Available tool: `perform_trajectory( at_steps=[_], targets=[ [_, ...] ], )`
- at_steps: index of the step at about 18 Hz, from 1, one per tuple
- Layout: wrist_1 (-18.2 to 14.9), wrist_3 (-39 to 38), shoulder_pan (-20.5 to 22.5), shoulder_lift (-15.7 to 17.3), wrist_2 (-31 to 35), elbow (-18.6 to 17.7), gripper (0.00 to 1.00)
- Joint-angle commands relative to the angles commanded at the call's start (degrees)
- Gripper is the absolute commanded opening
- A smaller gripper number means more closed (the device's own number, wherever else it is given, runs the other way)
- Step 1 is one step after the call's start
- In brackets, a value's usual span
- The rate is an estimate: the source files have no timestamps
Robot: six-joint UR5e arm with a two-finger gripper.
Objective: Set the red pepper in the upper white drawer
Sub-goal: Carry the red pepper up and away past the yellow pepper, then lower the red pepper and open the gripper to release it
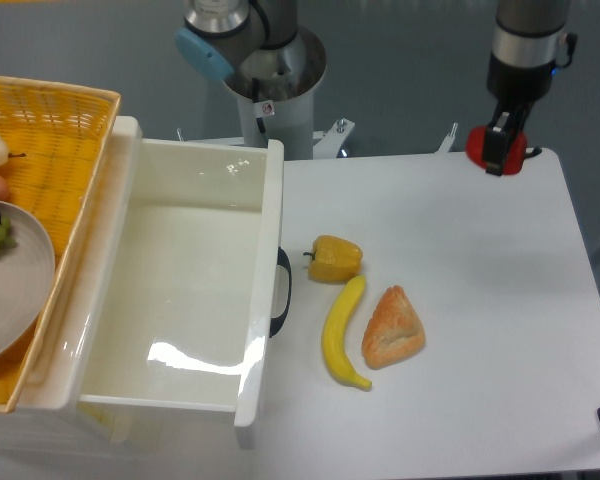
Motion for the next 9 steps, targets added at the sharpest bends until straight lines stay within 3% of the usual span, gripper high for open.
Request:
perform_trajectory(
  at_steps=[9],
  targets=[
    [0.4, 0.3, 0.2, -0.3, -0.2, -0.7, 0.55]
  ],
)
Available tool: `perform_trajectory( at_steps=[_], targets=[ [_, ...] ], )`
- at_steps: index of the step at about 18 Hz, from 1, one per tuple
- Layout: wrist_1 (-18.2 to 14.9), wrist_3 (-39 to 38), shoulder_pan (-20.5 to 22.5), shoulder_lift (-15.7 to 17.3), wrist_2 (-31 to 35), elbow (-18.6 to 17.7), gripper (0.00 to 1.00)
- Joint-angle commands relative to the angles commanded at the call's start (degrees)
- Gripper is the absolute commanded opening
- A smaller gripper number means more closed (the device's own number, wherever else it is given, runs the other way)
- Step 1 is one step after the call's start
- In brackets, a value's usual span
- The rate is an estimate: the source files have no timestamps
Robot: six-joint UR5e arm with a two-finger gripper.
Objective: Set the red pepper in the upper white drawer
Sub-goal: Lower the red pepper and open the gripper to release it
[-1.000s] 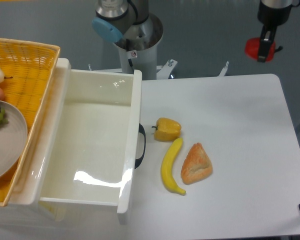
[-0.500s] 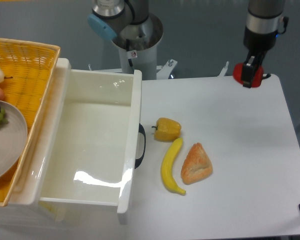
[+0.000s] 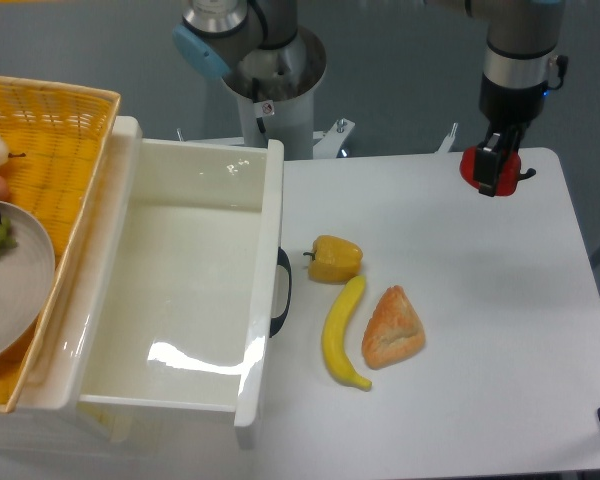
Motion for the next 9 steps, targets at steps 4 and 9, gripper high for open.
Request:
perform_trajectory(
  at_steps=[4, 9],
  targets=[
    [-0.1, 0.6, 0.4, 0.0, 0.1, -0.1, 0.53],
    [-0.1, 0.7, 1.1, 0.1, 0.1, 0.0, 0.37]
  ],
)
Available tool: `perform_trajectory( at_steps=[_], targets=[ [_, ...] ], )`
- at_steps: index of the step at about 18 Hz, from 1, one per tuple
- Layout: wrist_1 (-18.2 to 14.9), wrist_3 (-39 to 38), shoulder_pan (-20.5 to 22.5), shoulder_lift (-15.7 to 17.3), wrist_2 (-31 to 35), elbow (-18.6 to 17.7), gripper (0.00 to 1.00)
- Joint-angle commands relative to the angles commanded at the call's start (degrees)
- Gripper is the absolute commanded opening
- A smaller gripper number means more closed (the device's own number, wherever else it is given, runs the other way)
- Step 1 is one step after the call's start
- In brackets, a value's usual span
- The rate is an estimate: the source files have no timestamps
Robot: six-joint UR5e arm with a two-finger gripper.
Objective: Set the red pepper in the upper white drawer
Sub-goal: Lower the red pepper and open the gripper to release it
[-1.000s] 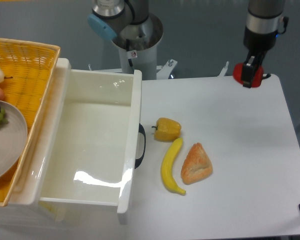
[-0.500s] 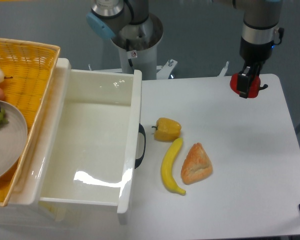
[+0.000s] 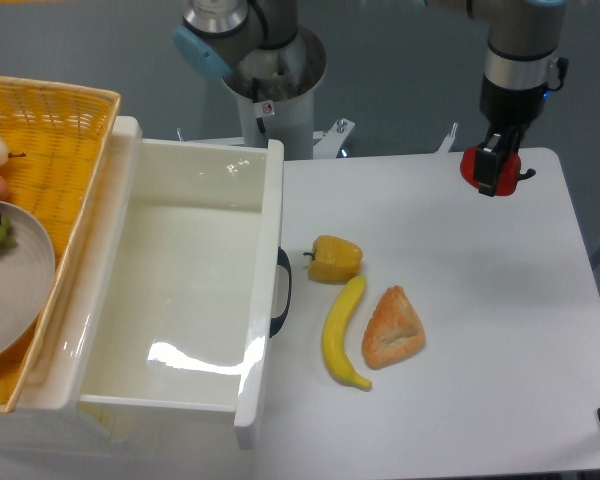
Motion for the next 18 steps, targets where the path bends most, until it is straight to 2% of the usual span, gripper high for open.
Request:
perform_trajectory(
  at_steps=[1, 2, 4, 9, 12, 14, 17, 18],
  targets=[
    [0.0, 0.0, 0.2, 0.0, 0.0, 0.0, 0.39],
    [0.0, -0.1, 0.3, 0.0, 0.0, 0.0, 0.46],
    [0.0, -0.1, 0.4, -0.1, 0.0, 0.0, 0.50],
    [0.1, 0.3, 1.2, -0.1, 0.1, -0.6, 0.49],
    [-0.1, 7.6, 1.6, 0.0, 0.2, -0.7, 0.49],
    [-0.1, 8.9, 2.1, -0.1, 0.2, -1.1, 0.47],
    [-0.2, 9.0, 2.4, 0.0, 0.0, -0.8, 0.50],
    [-0.2, 9.1, 2.4, 0.0, 0.0, -0.7, 0.54]
  ],
)
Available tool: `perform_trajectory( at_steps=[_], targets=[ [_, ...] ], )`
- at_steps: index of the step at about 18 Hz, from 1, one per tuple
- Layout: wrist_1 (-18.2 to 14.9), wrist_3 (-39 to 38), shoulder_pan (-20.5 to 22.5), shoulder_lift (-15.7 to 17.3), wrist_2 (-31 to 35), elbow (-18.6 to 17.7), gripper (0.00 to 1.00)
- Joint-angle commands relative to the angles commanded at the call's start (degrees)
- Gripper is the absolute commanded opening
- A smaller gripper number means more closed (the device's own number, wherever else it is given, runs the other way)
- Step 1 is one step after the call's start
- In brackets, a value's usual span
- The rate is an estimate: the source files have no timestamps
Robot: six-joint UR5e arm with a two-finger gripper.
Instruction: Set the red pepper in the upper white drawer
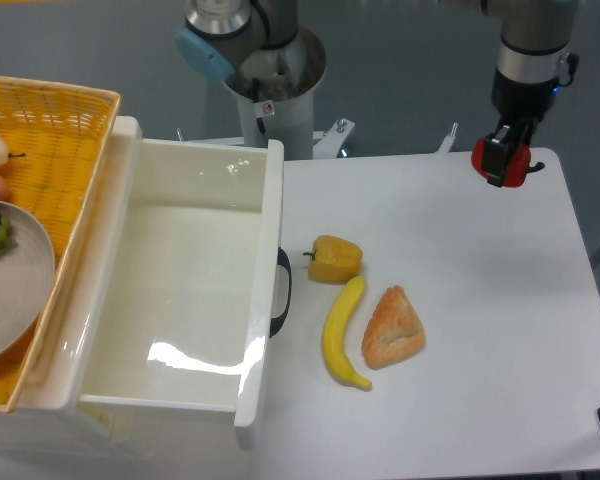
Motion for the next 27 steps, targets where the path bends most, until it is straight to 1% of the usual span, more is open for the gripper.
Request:
perform_trajectory(
  at_steps=[1, 3, 7, 9, 13, 16, 21, 24, 25, 27],
  targets=[
    [-0.1, 0.0, -0.2, -0.1, 0.3, 0.5, 0.62],
    [-0.1, 0.4, 0.0, -0.3, 0.3, 0.6, 1.00],
    [-0.1, 1.1, -0.1, -0.6, 0.4, 0.9, 1.00],
    [-0.1, 0.7, -0.3, -1.5, 0.4, 1.4, 1.00],
    [-0.2, -0.6, -0.6, -1.7, 0.4, 2.5, 1.00],
    [-0.2, -3.0, -0.7, -4.1, 0.7, 3.1, 1.00],
    [0.1, -2.9, -2.5, -6.1, 1.2, 3.1, 1.00],
    [1.4, -2.9, -3.3, -8.4, 1.3, 3.8, 1.00],
    [2.0, -2.8, -4.1, -8.9, 1.4, 4.1, 1.00],
    [2.2, -2.7, -5.4, -8.9, 1.3, 4.2, 1.00]
  ],
)
